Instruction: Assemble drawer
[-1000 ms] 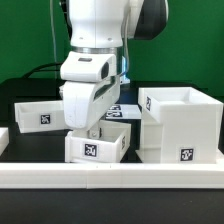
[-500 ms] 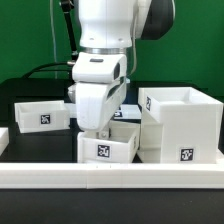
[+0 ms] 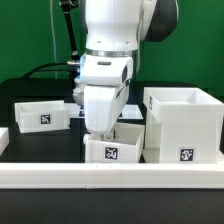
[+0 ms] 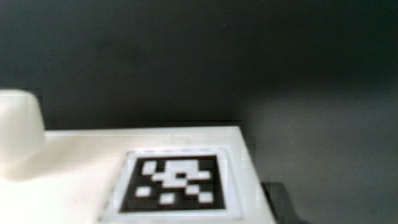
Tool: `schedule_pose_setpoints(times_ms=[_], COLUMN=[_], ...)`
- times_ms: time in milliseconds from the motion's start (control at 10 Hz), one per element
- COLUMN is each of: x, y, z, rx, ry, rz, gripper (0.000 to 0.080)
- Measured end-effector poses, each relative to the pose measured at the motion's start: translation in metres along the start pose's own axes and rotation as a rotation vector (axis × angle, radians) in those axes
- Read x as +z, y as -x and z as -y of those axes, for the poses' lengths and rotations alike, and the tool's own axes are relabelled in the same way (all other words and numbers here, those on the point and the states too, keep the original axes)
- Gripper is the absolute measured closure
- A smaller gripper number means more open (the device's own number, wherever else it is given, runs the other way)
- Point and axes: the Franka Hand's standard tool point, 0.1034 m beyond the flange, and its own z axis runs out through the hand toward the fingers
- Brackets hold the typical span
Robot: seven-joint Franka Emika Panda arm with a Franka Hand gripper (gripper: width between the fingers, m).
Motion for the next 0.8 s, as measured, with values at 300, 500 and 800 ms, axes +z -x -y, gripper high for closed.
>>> schedule_pose_setpoints(times_ms=[300, 500, 800], x=[0.0009, 0.0014, 0.0023], y=[0.0026, 0.0039, 0.0045], z=[0.0007, 0.0006, 0.0009], rx=[-0.155, -0.165, -0.164], ry=[0.0, -0.001, -0.004], rz=[0.012, 0.012, 0.013], gripper=[0.0757, 0.0757, 0.0757])
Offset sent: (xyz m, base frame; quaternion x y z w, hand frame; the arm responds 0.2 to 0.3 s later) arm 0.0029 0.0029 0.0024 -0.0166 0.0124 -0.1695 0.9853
